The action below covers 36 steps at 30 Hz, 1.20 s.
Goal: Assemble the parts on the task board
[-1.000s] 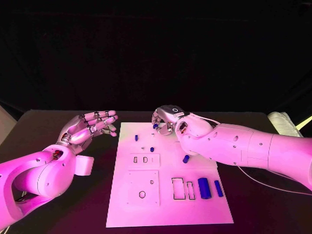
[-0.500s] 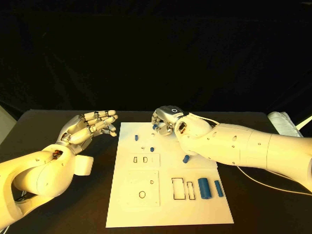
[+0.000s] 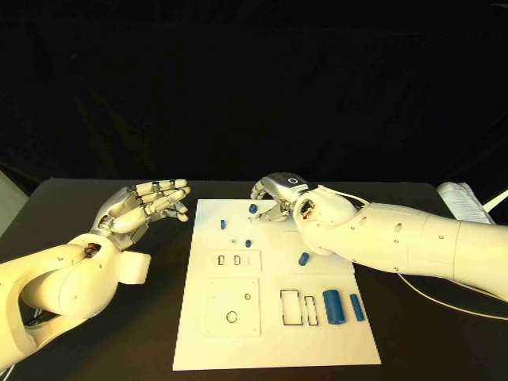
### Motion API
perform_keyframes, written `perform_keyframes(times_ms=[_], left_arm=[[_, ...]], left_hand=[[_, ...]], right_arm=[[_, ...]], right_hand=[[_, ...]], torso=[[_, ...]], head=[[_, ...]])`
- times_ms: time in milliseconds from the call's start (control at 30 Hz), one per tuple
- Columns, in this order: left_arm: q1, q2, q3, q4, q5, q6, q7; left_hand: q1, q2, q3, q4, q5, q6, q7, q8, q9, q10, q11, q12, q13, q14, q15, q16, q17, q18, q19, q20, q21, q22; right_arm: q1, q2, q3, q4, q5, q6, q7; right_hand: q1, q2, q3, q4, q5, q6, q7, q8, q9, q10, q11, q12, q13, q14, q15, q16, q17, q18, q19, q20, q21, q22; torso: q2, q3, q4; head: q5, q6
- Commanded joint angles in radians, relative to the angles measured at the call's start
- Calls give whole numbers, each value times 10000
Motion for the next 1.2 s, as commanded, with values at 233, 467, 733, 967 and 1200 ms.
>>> perform_keyframes(times_ms=[233, 467, 733, 967, 1200], left_arm=[[18, -51, 8, -123, -27, 292, 2], [15, -16, 6, -160, -45, 399, -31], [11, 33, 4, -195, -55, 471, -63], [10, 44, 3, -205, -74, 493, -82], [8, 43, 3, -207, -105, 512, -96]], left_hand=[[-1, 98, -4, -48, 11, -67, 278, -54, -10, -68, 23, -37, -10, -79, -1, 67, -15, 128, -69, -19, 84, 17], [20, 112, 3, -66, 11, -57, 258, -41, -5, 42, -7, 63, 23, -41, -22, 124, -27, 139, -89, -20, 152, 50], [26, 116, 8, -73, 12, -50, 251, -35, -2, 71, -15, 90, 29, -28, -29, 142, -30, 141, -94, -23, 172, 60], [31, 117, 10, -77, 12, -47, 247, -33, -1, 73, -16, 95, 29, -26, -31, 147, -31, 142, -97, -24, 178, 63], [37, 119, 14, -82, 13, -46, 242, -31, -1, 59, -14, 92, 25, -24, -33, 152, -34, 143, -99, -26, 186, 67]], right_arm=[[278, -1587, 203, 1201, 1191, -304, -287], [415, -2446, 246, 1472, 2193, 970, -967], [437, -2679, 250, 1290, 2749, 1644, -1183], [371, -2562, 242, 1042, 2894, 1813, -1240], [189, -2315, 236, 769, 2766, 1695, -1386]], right_hand=[[531, 43, 109, 903, 144, 29, 226, -178, -11, 1579, -207, 1041, 293, 455, -199, 962, 1596, -301, 991, -107, 1504, 1941], [495, -621, 230, 1365, 298, 167, -178, 60, 253, 4479, -695, 10052, 9628, 643, -571, 1666, 2789, -466, 1343, -624, 2347, 3023], [385, -359, 127, 1764, 413, -348, 116, 365, 516, 5773, -407, 14251, 14826, 1114, -328, 2824, 5721, -794, 1918, -228, 3482, 4464], [355, -313, 10, 1780, 416, -535, 187, 403, 553, 5884, -344, 14363, 14987, 1206, -246, 2956, 6183, -913, 2155, -162, 3889, 4972], [320, -236, -3, 1796, 593, -521, 197, 472, 587, 5884, -328, 14363, 14987, 1222, -220, 2976, 6260, -959, 2246, -129, 4041, 5162]], torso=[[-89, 62, -170], [-123, 93, -245], [-109, 116, -250], [-92, 98, -221], [-103, 92, -218]], head=[[7, 31], [-16, 31], [-55, 9], [-101, -39], [-138, -93]])
